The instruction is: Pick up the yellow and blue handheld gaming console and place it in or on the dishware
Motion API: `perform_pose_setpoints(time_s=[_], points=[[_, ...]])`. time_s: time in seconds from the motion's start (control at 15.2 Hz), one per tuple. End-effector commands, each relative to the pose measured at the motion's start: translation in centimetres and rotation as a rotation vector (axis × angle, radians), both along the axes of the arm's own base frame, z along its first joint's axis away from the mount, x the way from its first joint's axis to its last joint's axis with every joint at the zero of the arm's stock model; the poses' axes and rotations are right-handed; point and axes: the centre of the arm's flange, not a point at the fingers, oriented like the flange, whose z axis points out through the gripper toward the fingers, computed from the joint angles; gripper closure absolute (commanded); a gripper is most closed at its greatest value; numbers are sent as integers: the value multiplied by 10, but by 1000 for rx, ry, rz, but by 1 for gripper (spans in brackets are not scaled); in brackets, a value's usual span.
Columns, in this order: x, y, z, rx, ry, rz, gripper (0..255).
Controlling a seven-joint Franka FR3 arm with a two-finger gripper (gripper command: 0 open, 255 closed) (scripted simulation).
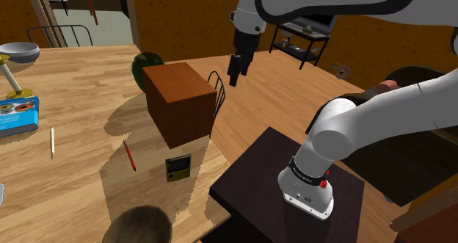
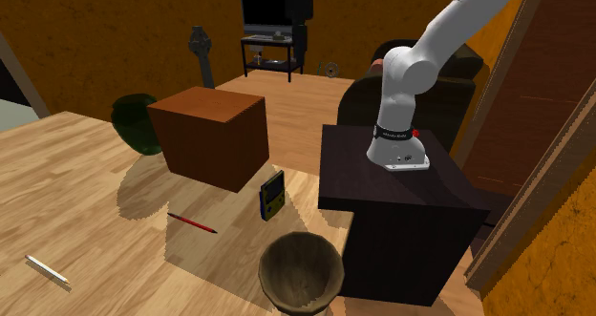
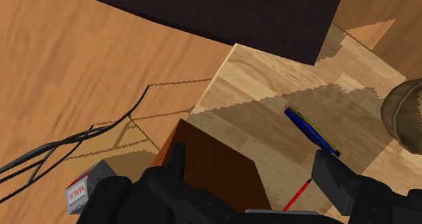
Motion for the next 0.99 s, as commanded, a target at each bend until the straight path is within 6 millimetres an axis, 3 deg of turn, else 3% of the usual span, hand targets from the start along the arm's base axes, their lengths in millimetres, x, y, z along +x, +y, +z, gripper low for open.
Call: perform_pose_setpoints(time_s=[0.0, 0.92], points=[[6, 18, -20, -4, -4, 37, 0], [21, 131, -168, -33, -16, 290, 0]])
